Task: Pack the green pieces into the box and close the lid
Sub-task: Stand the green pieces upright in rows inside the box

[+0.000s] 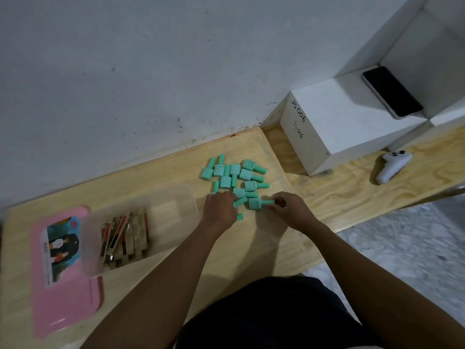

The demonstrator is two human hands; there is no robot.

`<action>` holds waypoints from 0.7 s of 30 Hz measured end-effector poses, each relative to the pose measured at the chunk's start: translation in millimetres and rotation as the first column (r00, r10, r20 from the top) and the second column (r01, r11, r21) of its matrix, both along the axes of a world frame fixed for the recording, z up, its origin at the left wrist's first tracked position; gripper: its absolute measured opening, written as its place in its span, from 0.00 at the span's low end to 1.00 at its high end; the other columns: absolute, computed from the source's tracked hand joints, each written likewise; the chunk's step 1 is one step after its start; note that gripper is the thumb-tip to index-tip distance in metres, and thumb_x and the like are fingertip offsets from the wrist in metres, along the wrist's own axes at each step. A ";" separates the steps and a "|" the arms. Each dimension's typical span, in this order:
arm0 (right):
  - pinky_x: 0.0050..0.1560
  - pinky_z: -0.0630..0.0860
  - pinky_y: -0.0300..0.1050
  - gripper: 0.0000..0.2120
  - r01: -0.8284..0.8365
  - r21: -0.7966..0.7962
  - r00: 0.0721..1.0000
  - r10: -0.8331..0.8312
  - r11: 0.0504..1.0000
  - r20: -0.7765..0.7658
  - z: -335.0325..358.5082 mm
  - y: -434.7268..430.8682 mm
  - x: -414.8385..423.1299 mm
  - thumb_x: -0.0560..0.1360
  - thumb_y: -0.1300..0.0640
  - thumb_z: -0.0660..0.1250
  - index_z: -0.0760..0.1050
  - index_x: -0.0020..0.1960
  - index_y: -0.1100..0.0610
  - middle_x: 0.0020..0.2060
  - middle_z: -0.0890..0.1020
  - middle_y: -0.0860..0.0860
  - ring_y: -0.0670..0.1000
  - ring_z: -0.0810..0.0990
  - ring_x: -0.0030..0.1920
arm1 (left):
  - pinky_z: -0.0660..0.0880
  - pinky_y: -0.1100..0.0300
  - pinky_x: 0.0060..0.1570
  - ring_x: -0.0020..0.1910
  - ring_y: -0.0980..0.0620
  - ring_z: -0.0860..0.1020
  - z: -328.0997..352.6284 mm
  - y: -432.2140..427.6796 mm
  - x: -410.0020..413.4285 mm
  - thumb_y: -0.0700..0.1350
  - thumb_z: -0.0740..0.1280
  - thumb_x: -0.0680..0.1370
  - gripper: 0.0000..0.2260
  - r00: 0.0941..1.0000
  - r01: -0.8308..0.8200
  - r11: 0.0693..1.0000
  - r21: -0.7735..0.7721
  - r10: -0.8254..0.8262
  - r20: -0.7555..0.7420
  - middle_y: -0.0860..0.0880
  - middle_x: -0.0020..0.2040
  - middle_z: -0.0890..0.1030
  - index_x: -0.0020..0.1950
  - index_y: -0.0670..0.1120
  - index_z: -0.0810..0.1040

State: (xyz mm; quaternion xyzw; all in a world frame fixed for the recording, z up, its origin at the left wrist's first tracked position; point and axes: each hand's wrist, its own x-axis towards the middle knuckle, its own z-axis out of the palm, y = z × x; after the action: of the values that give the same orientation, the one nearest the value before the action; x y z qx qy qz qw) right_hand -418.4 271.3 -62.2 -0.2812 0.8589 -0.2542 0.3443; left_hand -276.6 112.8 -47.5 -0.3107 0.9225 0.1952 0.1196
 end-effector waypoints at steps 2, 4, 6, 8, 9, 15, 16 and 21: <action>0.41 0.72 0.34 0.09 0.054 -0.085 0.998 -0.052 0.995 0.023 7.7 2.9 1.6 0.75 0.52 0.71 0.80 0.53 0.54 0.44 0.82 0.47 0.47 0.79 0.46 | 0.70 0.53 0.58 0.58 0.46 0.77 2.3 -2.6 0.5 0.47 0.66 0.76 0.16 0.998 -0.056 0.994 0.090 0.058 -0.029 0.48 0.59 0.81 0.64 0.49 0.77; 0.40 0.73 0.33 0.09 0.121 -0.170 0.991 -0.110 0.978 0.075 16.3 4.5 5.0 0.75 0.52 0.70 0.81 0.53 0.53 0.44 0.83 0.47 0.46 0.81 0.45 | 0.74 0.55 0.53 0.56 0.46 0.78 6.2 -6.4 1.6 0.47 0.68 0.75 0.17 0.982 -0.138 0.963 0.230 0.163 -0.092 0.47 0.59 0.81 0.64 0.47 0.77; 0.41 0.77 0.36 0.08 0.176 -0.238 0.983 -0.157 0.955 0.098 26.8 2.9 8.0 0.75 0.52 0.71 0.80 0.53 0.52 0.45 0.83 0.47 0.45 0.82 0.45 | 0.74 0.59 0.50 0.55 0.47 0.78 14.0 -12.2 2.9 0.47 0.70 0.75 0.18 0.955 -0.188 0.911 0.367 0.256 -0.147 0.47 0.58 0.80 0.64 0.45 0.77; 0.43 0.80 0.39 0.09 0.178 -0.299 0.983 -0.157 0.937 0.093 38.4 -3.6 10.4 0.75 0.53 0.70 0.80 0.54 0.51 0.47 0.83 0.46 0.44 0.82 0.45 | 0.76 0.56 0.51 0.53 0.49 0.79 22.5 -19.9 7.2 0.47 0.70 0.75 0.17 0.919 -0.207 0.832 0.514 0.345 -0.189 0.47 0.56 0.81 0.63 0.44 0.78; 0.44 0.81 0.39 0.09 0.162 -0.323 0.986 -0.142 0.932 0.084 44.2 -8.5 11.8 0.75 0.53 0.70 0.79 0.55 0.51 0.48 0.83 0.45 0.44 0.82 0.46 | 0.78 0.53 0.53 0.52 0.50 0.80 27.8 -23.3 11.2 0.47 0.70 0.76 0.16 0.891 -0.218 0.770 0.600 0.407 -0.200 0.47 0.56 0.81 0.63 0.44 0.77; 0.40 0.76 0.28 0.12 0.080 -0.395 0.997 -0.074 0.915 0.032 64.7 -51.4 27.5 0.76 0.52 0.69 0.79 0.58 0.54 0.50 0.82 0.46 0.40 0.81 0.46 | 0.81 0.51 0.52 0.53 0.49 0.81 50.0 -41.9 49.3 0.45 0.68 0.78 0.13 0.710 -0.261 0.545 0.797 0.667 -0.224 0.45 0.56 0.82 0.61 0.44 0.78; 0.41 0.76 0.29 0.12 0.055 -0.399 0.998 -0.051 0.915 0.020 67.2 -59.6 31.8 0.76 0.52 0.69 0.79 0.59 0.54 0.50 0.82 0.46 0.40 0.81 0.46 | 0.82 0.53 0.50 0.51 0.50 0.81 53.1 -45.0 57.1 0.45 0.68 0.78 0.11 0.679 -0.273 0.539 0.797 0.695 -0.237 0.45 0.54 0.82 0.59 0.44 0.78; 0.39 0.75 0.27 0.13 -0.058 -0.424 0.998 0.055 0.904 -0.020 75.0 -98.0 59.3 0.76 0.54 0.69 0.79 0.60 0.55 0.51 0.81 0.47 0.41 0.80 0.45 | 0.82 0.53 0.48 0.49 0.50 0.81 60.5 -65.3 97.5 0.46 0.69 0.77 0.05 0.547 -0.410 0.559 0.721 0.783 -0.296 0.45 0.51 0.82 0.52 0.46 0.79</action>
State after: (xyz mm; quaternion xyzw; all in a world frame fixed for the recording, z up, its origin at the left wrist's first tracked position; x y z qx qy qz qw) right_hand -359.2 173.2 12.8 -0.3748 0.7759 -0.4237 0.2791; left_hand -179.1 47.5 13.0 -0.4932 0.6289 0.5781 -0.1647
